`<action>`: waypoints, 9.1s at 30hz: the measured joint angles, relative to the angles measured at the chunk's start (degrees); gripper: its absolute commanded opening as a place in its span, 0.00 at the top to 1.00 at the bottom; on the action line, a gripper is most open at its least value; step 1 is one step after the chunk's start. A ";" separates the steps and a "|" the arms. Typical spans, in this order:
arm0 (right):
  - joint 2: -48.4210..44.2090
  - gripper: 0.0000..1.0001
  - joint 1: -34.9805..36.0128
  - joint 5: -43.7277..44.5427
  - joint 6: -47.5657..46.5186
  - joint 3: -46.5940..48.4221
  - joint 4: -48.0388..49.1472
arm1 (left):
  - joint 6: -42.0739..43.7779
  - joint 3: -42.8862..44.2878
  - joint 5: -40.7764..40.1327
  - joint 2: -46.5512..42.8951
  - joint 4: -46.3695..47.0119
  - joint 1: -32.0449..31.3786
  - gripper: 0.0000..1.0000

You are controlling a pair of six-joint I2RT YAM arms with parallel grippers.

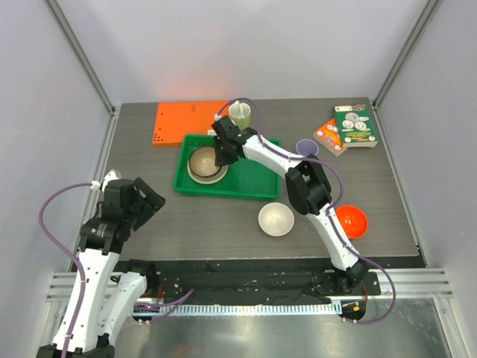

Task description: Place the mixed dishes into the plastic bin

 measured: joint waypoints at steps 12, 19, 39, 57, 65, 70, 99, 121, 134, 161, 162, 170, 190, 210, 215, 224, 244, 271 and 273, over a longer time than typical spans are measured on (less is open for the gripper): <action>0.28 0.34 -0.39 -2.95 -0.26 0.66 1.40 | -0.02 -0.39 0.00 0.00 0.02 0.00 0.25; -5.92 0.25 -0.46 -3.80 -0.70 -4.22 1.86 | -0.17 -0.79 0.00 0.00 0.02 0.00 0.25; -61.11 0.21 -4.20 4.09 2.34 -58.16 -0.07 | -1.42 -3.76 2.60 -0.46 1.81 0.00 0.26; -66.27 0.25 -4.22 7.37 9.09 -73.44 -6.29 | -2.78 -5.27 4.17 -1.36 2.93 0.00 0.27; -64.89 0.89 -4.04 5.66 10.03 -78.12 -2.38 | -2.82 -5.40 4.52 -1.36 3.10 0.00 0.27; -65.05 0.99 -0.70 5.40 9.66 -78.40 -0.55 | -2.97 -5.44 4.59 -1.22 3.72 0.00 0.27; -28.70 0.99 7.41 5.46 -5.84 -17.70 -2.62 | -2.95 -5.68 2.34 -2.08 2.89 0.00 0.27; -9.79 0.97 1.18 2.64 -6.84 -0.33 -6.23 | -2.97 -5.68 2.54 -0.96 2.84 0.00 0.27; -6.56 0.77 0.90 3.04 -6.67 1.92 -6.49 | -2.95 -5.68 2.49 -0.96 2.82 0.00 0.27; -48.85 0.21 -11.65 6.16 -3.32 -27.98 -5.18 | -2.93 -5.90 2.51 -1.22 2.99 0.00 0.27; -52.17 0.20 -14.53 6.40 -2.89 -30.29 -5.03 | -2.93 -6.05 2.54 -1.22 3.08 0.00 0.27; -70.62 0.18 -37.99 10.36 3.41 -51.01 -7.21 | -2.95 -7.82 2.73 -1.09 4.15 0.00 0.27; -73.77 0.25 -45.03 8.44 14.86 -75.43 -7.85 | -2.69 -8.61 3.13 0.07 5.46 0.00 0.27; -73.07 0.99 -46.84 3.74 13.53 -83.65 0.26 | -2.71 -8.61 3.13 -0.33 5.46 0.00 0.27; -77.11 0.99 -46.01 -0.35 10.91 -83.97 2.99 | -2.73 -8.63 3.13 -0.31 5.46 0.00 0.27; -79.21 0.99 -29.83 -4.42 14.23 -84.89 3.61 | -2.73 -8.70 3.13 0.33 5.46 0.00 0.27; -59.30 0.66 -0.37 -4.26 24.39 -79.14 18.56 | -2.56 -8.66 2.95 0.68 5.38 0.00 0.27; -68.74 0.39 0.26 7.96 18.56 -68.15 -5.16 | -2.56 -8.66 2.95 0.28 5.29 0.00 0.27; -69.09 0.40 -2.25 7.91 17.00 -68.41 -6.32 | -2.56 -8.66 2.95 0.28 5.29 0.00 0.27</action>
